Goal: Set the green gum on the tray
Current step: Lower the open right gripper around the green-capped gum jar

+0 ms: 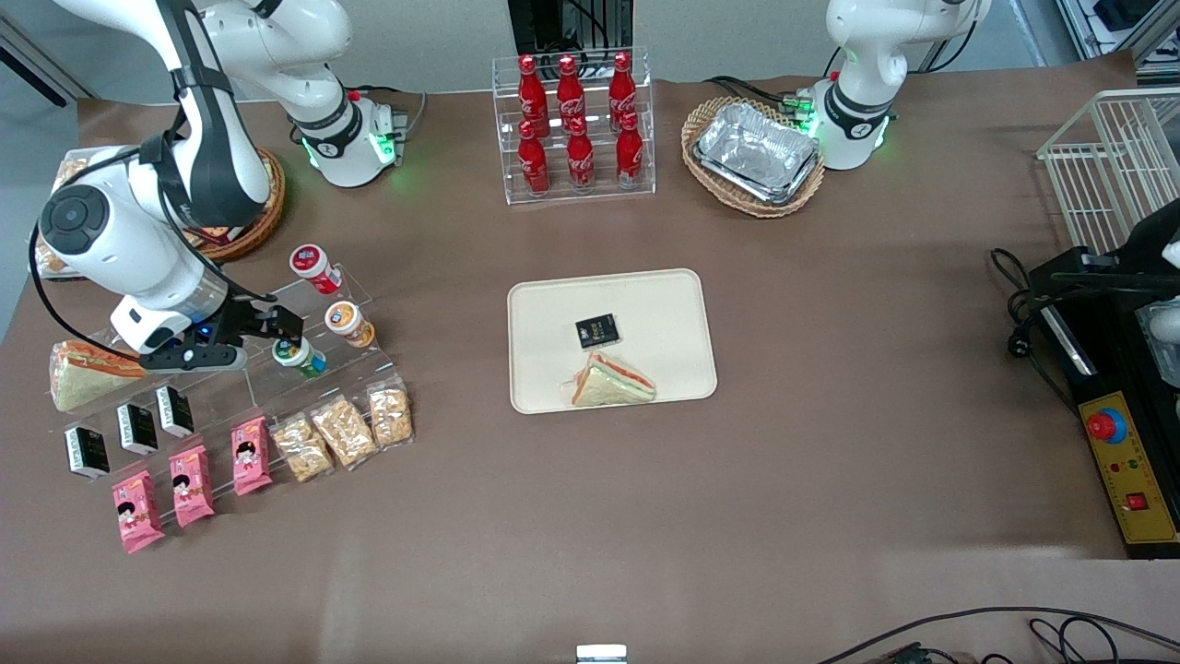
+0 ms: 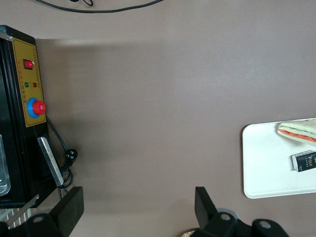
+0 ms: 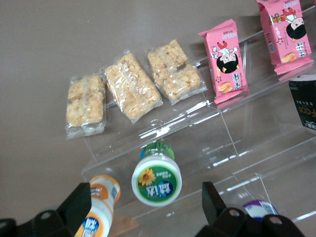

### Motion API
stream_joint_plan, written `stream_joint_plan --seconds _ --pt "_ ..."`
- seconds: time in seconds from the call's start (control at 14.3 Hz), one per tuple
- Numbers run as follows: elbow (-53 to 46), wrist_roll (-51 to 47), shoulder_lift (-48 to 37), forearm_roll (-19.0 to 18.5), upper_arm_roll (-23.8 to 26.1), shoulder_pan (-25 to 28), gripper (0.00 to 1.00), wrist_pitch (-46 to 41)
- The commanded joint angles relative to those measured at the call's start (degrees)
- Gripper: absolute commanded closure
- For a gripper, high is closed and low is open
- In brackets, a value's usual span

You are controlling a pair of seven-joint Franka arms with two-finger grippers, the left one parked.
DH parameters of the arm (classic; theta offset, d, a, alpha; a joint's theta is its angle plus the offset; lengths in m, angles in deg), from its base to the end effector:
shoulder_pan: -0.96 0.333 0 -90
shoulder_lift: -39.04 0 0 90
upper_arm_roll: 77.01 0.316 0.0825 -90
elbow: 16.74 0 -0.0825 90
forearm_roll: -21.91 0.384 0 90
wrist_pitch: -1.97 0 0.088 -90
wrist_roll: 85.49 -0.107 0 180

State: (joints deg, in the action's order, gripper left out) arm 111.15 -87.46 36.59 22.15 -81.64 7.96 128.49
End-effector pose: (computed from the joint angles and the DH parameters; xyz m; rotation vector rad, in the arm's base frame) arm 0.5192 0.0215 0.3914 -3.1339 -0.0071 -0.0289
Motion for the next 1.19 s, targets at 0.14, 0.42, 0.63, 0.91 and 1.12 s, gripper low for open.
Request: stream_joint_plan --seconds 0.14,0.42,0.63,0.91,1.12 --pt "2.5 0.6 3.1 0.6 -0.2 -0.1 0.00 6.6" --pt "2.6 0.6 5.0 0.6 -0.3 -0.3 0.00 7.1" --pt "2.6 0.5 6.1 0.6 -0.3 -0.3 0.03 7.1" --pt "2.6 0.4 7.1 0.6 -0.4 -0.4 0.14 7.1" --pt "2.6 0.4 7.4 0.7 -0.4 -0.5 0.26 7.6"
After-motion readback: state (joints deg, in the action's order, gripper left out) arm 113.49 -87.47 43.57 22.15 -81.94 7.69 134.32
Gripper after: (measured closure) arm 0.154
